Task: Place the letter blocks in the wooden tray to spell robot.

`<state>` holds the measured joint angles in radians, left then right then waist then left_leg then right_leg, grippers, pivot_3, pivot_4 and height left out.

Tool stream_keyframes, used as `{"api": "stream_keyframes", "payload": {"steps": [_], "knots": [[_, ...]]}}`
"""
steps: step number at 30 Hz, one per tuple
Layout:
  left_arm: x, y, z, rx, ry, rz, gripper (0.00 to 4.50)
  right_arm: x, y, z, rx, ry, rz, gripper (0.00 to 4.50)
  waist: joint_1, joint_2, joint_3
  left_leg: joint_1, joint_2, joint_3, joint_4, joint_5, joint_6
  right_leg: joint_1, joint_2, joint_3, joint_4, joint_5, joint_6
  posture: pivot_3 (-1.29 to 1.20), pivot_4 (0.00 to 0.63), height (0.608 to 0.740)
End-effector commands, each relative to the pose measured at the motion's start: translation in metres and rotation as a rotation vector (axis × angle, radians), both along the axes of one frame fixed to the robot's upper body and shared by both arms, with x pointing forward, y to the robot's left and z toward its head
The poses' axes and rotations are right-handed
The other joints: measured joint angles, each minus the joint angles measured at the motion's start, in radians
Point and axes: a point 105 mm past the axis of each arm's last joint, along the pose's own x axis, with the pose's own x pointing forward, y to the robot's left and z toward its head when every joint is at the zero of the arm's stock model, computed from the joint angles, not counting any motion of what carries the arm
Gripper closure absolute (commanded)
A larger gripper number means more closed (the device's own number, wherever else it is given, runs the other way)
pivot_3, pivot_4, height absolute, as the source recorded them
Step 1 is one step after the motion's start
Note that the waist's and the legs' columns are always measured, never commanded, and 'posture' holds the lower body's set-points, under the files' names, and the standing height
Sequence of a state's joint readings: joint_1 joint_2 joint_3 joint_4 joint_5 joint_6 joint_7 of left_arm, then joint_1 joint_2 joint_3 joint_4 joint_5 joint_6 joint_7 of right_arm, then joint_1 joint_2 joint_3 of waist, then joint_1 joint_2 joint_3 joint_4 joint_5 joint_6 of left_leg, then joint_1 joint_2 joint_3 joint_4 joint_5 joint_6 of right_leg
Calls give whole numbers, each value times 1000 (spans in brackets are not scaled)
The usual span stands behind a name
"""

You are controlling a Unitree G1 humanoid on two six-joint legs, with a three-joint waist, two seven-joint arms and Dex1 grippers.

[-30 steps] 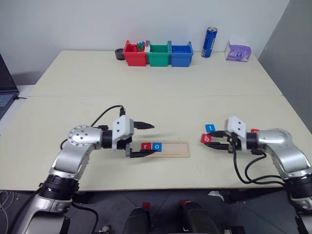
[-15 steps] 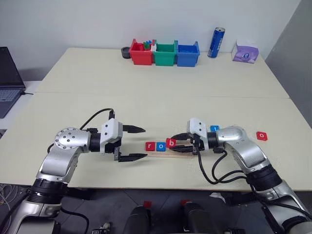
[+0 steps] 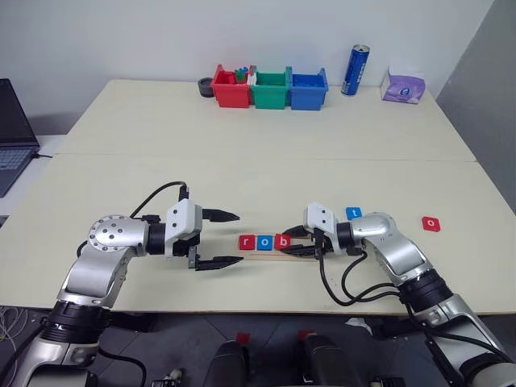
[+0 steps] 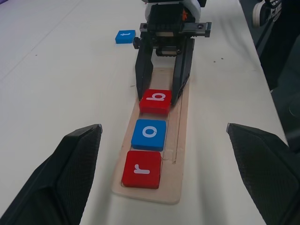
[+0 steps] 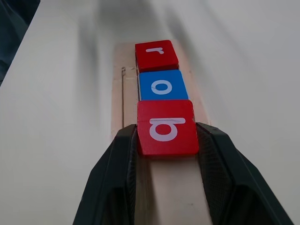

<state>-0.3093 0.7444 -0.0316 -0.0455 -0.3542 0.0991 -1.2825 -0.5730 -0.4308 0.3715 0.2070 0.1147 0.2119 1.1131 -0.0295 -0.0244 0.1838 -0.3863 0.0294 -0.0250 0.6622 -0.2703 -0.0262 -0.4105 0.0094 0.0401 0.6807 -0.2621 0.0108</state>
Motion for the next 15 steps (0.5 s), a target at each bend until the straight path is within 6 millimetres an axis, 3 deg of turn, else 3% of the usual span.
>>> {"api": "stream_keyframes", "payload": {"steps": [1,15], "knots": [[3,-1,13,-10,-56,2,0,4,3,10,9,-55,24,3040,0,0,0,0,0,0,0,0,0,0,0,0,0,0,0,0,150,740],[2,-1,13,-9,-62,-1,0,5,3,7,-14,-58,53,3040,0,0,0,0,0,0,0,0,0,0,0,0,0,0,0,0,150,740]]}}
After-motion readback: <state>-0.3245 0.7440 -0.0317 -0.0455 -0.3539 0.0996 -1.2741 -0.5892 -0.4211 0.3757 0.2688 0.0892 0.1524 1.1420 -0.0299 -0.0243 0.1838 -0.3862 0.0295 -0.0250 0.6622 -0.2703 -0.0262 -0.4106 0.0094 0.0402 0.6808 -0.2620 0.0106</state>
